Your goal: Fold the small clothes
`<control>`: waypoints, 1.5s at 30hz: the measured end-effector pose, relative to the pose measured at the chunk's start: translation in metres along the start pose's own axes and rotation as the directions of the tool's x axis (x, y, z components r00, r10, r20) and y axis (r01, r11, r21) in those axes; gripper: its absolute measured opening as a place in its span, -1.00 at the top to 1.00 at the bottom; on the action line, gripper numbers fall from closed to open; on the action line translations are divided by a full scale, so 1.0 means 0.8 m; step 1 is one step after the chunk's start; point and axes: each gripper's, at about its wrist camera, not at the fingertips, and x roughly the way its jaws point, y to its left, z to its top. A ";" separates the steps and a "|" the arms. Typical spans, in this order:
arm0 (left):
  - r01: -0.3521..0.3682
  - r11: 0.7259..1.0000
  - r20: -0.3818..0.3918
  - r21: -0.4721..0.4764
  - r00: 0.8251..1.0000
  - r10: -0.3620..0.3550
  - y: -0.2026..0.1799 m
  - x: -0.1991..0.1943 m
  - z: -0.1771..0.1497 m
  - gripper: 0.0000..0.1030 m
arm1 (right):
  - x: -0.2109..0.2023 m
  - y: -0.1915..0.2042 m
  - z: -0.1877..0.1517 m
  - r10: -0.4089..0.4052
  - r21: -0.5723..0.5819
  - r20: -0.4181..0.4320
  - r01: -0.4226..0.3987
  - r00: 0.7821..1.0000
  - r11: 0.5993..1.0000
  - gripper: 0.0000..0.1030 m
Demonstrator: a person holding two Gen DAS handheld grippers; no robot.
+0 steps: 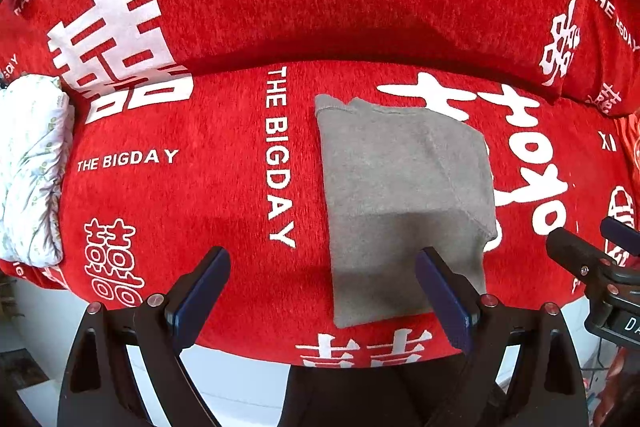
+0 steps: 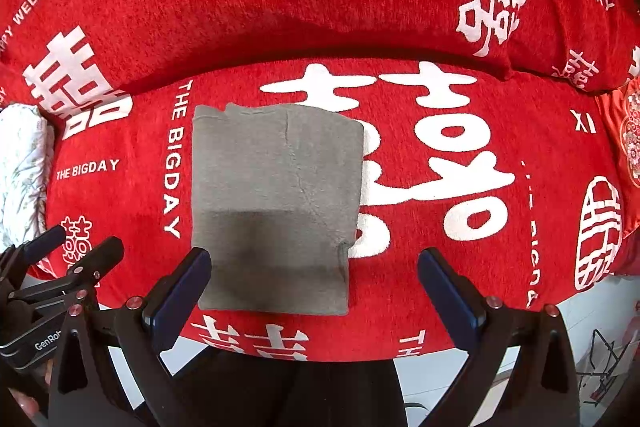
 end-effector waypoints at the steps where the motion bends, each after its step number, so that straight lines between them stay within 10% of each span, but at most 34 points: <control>1: -0.001 1.000 0.000 -0.001 1.000 0.001 0.000 0.000 0.000 -0.83 | 0.000 0.000 0.000 0.000 0.000 0.000 0.000 1.000 1.000 -0.99; 45: 0.007 1.000 0.004 -0.019 1.000 -0.007 0.006 0.002 -0.014 -0.83 | 0.003 0.001 -0.007 -0.013 0.002 -0.015 0.013 1.000 1.000 -0.99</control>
